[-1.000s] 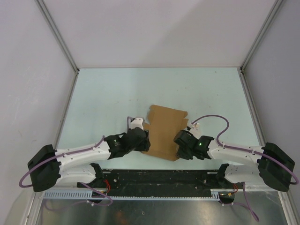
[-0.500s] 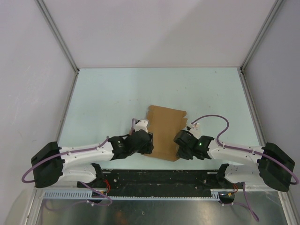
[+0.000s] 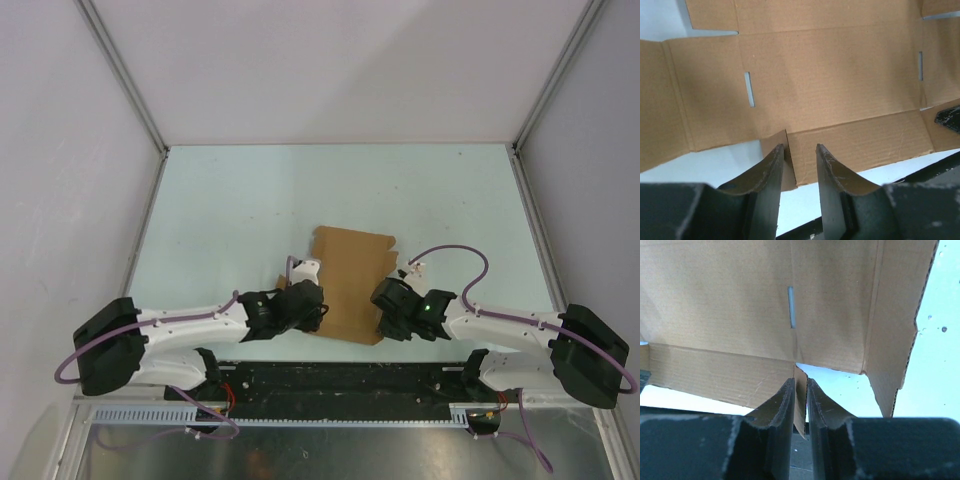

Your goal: Fold the paper box

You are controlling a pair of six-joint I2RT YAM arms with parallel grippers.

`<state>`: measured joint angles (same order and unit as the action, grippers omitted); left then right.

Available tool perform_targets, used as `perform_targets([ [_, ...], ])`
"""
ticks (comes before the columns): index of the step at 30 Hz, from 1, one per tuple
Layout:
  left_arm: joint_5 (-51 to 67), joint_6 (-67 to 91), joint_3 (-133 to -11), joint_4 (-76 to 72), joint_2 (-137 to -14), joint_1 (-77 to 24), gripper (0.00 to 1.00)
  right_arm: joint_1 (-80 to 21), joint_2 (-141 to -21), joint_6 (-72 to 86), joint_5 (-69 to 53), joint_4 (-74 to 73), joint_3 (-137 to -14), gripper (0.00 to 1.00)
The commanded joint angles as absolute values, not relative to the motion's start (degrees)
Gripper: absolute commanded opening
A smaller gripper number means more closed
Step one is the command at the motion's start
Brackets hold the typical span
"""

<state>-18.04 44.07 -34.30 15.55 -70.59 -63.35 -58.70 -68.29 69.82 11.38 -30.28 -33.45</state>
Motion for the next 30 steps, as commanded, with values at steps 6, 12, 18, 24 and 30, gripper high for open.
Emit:
perform_targets([
  [6, -17.8, 45.3, -36.4, 15.0, -72.9, -65.3, 0.36, -58.9, -67.6, 69.8, 13.4, -30.8, -35.4, 0.21],
  [12, -17.8, 45.6, -36.4, 14.9, -73.7, -66.0, 0.36, -58.9, -67.6, 69.8, 13.3, -30.8, -35.3, 0.21],
  [18, -18.1, 45.4, -36.7, 15.0, -74.1, -66.5, 0.31, -58.9, -67.4, 69.7, 13.3, -30.8, -35.3, 0.21],
  [24, -18.7, 45.6, -35.7, 15.1, -73.4, -66.6, 0.31, -58.8, -65.2, 68.9, 14.3, -32.0, -35.3, 0.29],
  [30, -18.7, 45.8, -35.6, 15.1, -74.4, -66.7, 0.31, -58.8, -61.8, 68.5, 14.3, -33.0, -35.4, 0.43],
])
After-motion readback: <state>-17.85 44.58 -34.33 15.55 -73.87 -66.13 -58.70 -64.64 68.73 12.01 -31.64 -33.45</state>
